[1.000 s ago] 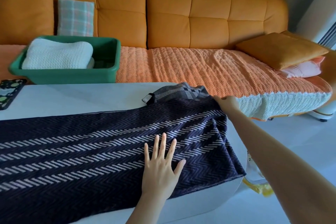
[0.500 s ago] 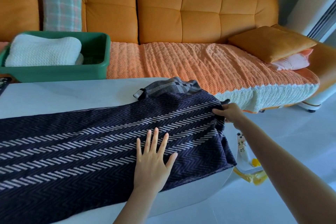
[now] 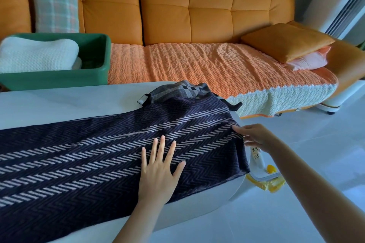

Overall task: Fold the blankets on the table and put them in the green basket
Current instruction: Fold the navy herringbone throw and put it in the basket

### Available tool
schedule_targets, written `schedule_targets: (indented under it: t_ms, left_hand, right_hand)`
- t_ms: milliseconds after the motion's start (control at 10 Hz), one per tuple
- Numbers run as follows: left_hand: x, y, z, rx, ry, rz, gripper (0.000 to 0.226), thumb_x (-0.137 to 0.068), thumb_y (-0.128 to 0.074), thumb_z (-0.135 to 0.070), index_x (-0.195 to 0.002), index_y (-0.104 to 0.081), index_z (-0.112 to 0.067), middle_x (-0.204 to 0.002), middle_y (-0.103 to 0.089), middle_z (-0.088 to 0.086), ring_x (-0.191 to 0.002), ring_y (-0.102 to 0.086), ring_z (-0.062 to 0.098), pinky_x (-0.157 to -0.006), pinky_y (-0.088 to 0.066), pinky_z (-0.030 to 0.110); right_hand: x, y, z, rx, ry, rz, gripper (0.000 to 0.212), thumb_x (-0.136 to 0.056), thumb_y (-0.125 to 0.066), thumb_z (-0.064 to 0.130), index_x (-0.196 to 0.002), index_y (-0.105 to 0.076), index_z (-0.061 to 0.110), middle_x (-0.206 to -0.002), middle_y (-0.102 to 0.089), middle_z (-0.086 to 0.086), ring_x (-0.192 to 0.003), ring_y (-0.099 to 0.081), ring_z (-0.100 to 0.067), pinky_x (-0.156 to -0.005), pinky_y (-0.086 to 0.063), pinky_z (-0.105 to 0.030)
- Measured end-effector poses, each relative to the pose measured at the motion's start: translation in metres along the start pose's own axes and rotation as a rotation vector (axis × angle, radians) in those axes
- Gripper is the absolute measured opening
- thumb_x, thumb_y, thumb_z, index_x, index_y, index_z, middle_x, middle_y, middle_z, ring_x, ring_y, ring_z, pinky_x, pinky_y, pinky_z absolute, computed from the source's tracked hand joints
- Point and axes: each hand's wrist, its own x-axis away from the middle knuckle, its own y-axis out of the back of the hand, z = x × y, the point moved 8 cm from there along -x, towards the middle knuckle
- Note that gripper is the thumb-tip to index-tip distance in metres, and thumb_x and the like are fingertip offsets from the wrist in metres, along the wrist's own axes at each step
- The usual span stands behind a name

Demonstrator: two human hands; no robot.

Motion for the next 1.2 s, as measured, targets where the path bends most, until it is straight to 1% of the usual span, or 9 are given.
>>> schedule_targets:
  t_ms: [200,300,400,500,600,800,1000,1100,1200]
  left_hand:
    - [-0.001,0.001,-0.001,0.001,0.002,0.001,0.067,-0.092,-0.013,-0.065,-0.145,-0.029,-0.027,-0.153,-0.023,0.006,-0.141,-0.021,0.025,-0.110,-0.014,0.051]
    - [0.000,0.001,0.000,-0.001,0.003,-0.006,0.067,-0.092,-0.013,-0.065,-0.145,-0.029,-0.027,-0.153,-0.023,0.006,-0.141,-0.021,0.025,-0.110,-0.014,0.051]
    - [-0.001,0.001,0.000,0.000,0.006,-0.005,0.067,-0.092,-0.015,-0.065,-0.145,-0.029,-0.027,-0.153,-0.024,0.006,-0.141,-0.022,0.025,-0.110,-0.014,0.051]
    - [-0.001,0.001,0.000,-0.002,0.005,-0.008,0.067,-0.092,-0.015,-0.065,-0.145,-0.029,-0.027,-0.153,-0.023,0.006,-0.141,-0.022,0.025,-0.110,-0.013,0.050]
    - [0.000,0.001,0.000,0.005,0.006,-0.011,0.066,-0.092,-0.016,-0.065,-0.145,-0.029,-0.027,-0.153,-0.024,0.006,-0.141,-0.022,0.024,-0.111,-0.012,0.050]
    - [-0.001,0.001,0.000,0.015,0.007,-0.018,0.066,-0.091,-0.019,-0.064,-0.144,-0.030,-0.027,-0.153,-0.024,0.006,-0.141,-0.022,0.024,-0.111,-0.012,0.049]
    - [0.000,0.001,0.000,0.004,0.001,-0.026,0.066,-0.091,-0.019,-0.063,-0.144,-0.030,-0.027,-0.153,-0.024,0.007,-0.141,-0.023,0.024,-0.111,-0.012,0.049]
    - [0.000,0.001,0.000,0.007,0.001,-0.025,0.066,-0.091,-0.020,-0.063,-0.144,-0.031,-0.026,-0.152,-0.026,0.007,-0.140,-0.024,0.024,-0.111,-0.012,0.049]
    - [-0.001,0.000,0.000,0.005,0.004,-0.022,0.066,-0.091,-0.019,-0.064,-0.144,-0.031,-0.026,-0.152,-0.026,0.007,-0.140,-0.024,0.024,-0.110,-0.012,0.049]
  right_hand:
    - [-0.005,0.002,0.000,0.091,0.101,-0.050,0.009,-0.090,-0.058,0.002,-0.089,-0.065,-0.002,-0.075,-0.061,-0.010,-0.070,-0.056,-0.020,-0.060,-0.047,-0.021]
    - [0.000,0.002,-0.002,0.091,0.073,-0.013,0.020,-0.088,-0.065,0.019,-0.089,-0.066,0.000,-0.076,-0.065,-0.010,-0.073,-0.061,-0.021,-0.060,-0.048,-0.023]
    - [0.009,-0.001,-0.010,0.239,0.010,0.030,0.041,-0.075,-0.078,0.027,-0.049,-0.051,0.009,-0.040,-0.054,0.002,-0.047,-0.059,-0.015,-0.054,-0.048,-0.025]
    - [0.013,-0.001,-0.017,0.209,0.011,0.005,0.043,-0.073,-0.079,0.017,-0.043,-0.049,0.007,-0.040,-0.053,-0.002,-0.044,-0.055,-0.017,-0.052,-0.051,-0.027]
    - [0.018,0.007,-0.021,0.088,0.027,-0.034,0.033,-0.074,-0.078,0.022,-0.071,-0.067,-0.009,-0.058,-0.063,-0.012,-0.051,-0.060,-0.019,-0.053,-0.055,-0.024]
    - [0.041,0.022,-0.036,0.167,0.194,-0.313,0.028,-0.069,-0.082,0.023,-0.065,-0.059,0.008,-0.063,-0.058,-0.004,-0.057,-0.054,-0.020,-0.055,-0.044,-0.031]
    - [0.067,-0.006,-0.064,0.116,0.170,-0.360,0.024,-0.071,-0.081,0.022,-0.068,-0.059,0.013,-0.070,-0.059,-0.001,-0.068,-0.054,-0.015,-0.062,-0.040,-0.027]
    - [0.072,-0.002,-0.071,0.013,0.193,-0.435,0.016,-0.075,-0.077,0.016,-0.071,-0.062,0.017,-0.065,-0.060,0.000,-0.061,-0.054,-0.018,-0.061,-0.044,-0.032]
    - [0.075,0.003,-0.075,-0.001,0.208,-0.473,0.017,-0.078,-0.074,0.010,-0.070,-0.064,0.021,-0.058,-0.062,0.007,-0.051,-0.053,-0.009,-0.055,-0.045,-0.030]
